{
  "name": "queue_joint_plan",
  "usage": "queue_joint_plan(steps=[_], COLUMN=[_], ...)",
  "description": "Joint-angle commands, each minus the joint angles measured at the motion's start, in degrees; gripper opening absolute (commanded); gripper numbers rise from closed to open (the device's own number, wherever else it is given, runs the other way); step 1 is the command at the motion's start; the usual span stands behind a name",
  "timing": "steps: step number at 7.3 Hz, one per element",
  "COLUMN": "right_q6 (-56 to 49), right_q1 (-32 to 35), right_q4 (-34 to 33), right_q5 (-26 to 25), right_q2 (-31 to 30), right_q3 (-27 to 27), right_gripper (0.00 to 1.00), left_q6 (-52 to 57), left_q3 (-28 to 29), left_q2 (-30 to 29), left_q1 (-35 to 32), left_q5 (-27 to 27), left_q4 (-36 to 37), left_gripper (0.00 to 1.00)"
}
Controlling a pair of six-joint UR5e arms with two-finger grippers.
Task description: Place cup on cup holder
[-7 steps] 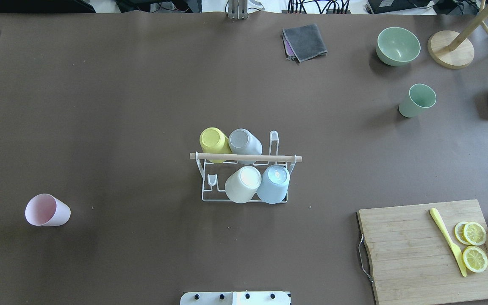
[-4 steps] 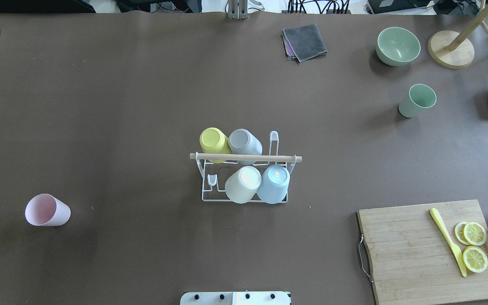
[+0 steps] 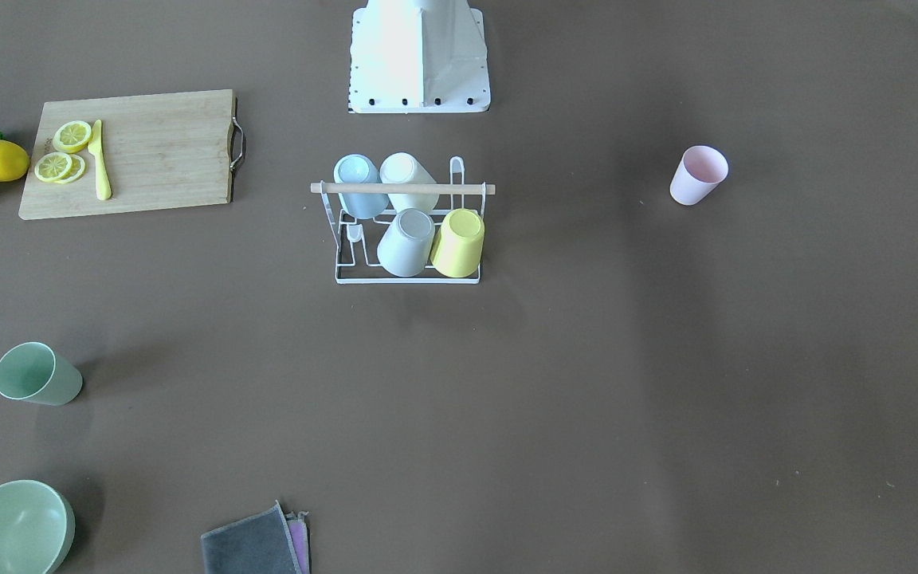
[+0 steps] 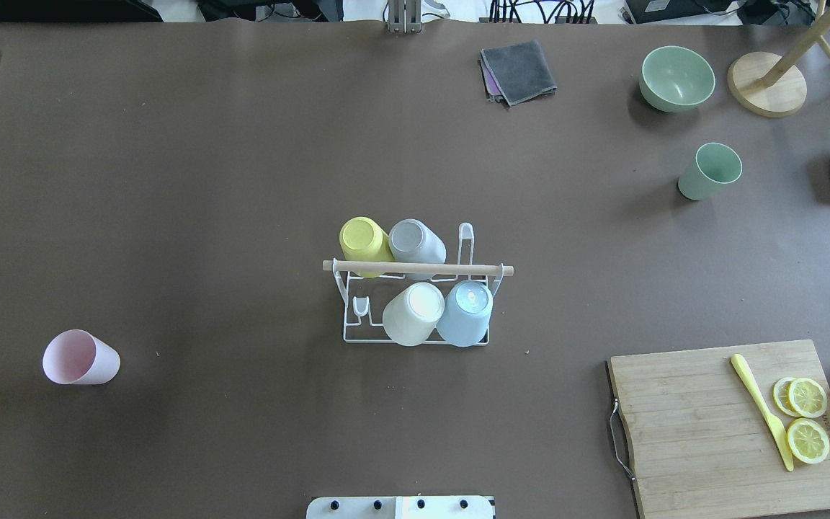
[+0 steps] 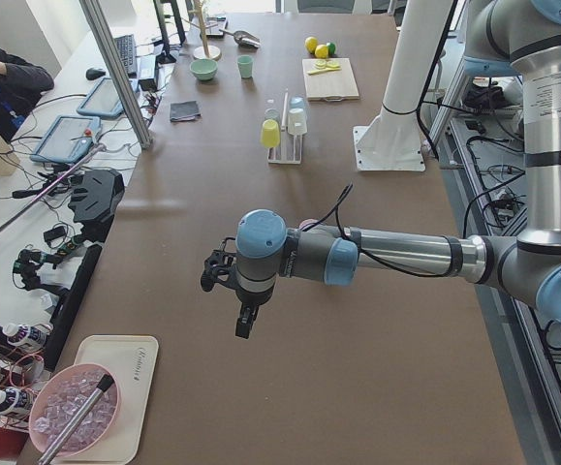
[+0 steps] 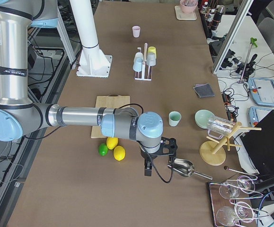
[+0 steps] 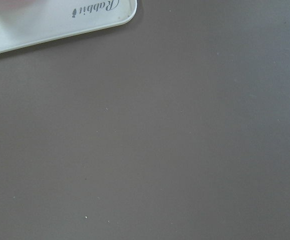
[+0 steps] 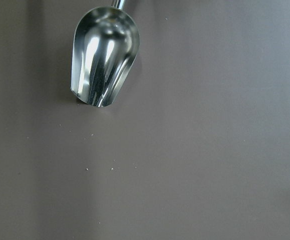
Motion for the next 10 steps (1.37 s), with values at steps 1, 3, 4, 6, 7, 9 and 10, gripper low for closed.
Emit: queue_joint_plan(steps=[1,3,4,6,7,9,10], right_q6=[0.0,0.6,0.8,2.4,4.4,6.4,6.3], right_q1=[-2.0,-7.9,-11.0,-17.2,-19.2,-23.6,-26.0], right_q4=[-0.2,-0.7,-0.7,-0.7,-0.8,-2.0,-5.0], right_q5=[1.2,1.7,1.6,1.7,1.7,1.4,0.8], right_q2=[0.9,4.8,6.1,9.0,12.0,16.1,18.8], right_q3=[0.6,0.5,0.0,-1.1,-2.4,-2.9,-2.9], right_gripper=[1.00,1.00,1.00,1.00,1.00,1.00,1.00], left_q6=[1.0,2.6,2.7,2.8,3.4,6.6,6.6], left_q3=[-0.9,-3.5,-4.9,-4.9,-7.0,-8.8,-9.2], left_q2=[-0.3,-0.4,-0.6,-1.3,-1.8,-4.9,-7.6], left_q1=[0.1,0.4,2.9,6.0,7.3,7.6,9.7], left_q5=[2.1,1.2,1.3,2.0,2.0,5.0,7.5], left_q4=[0.1,0.4,0.9,2.0,4.4,11.6,15.7], left_gripper=[0.99,0.99,0.99,0.99,0.99,0.99,0.98])
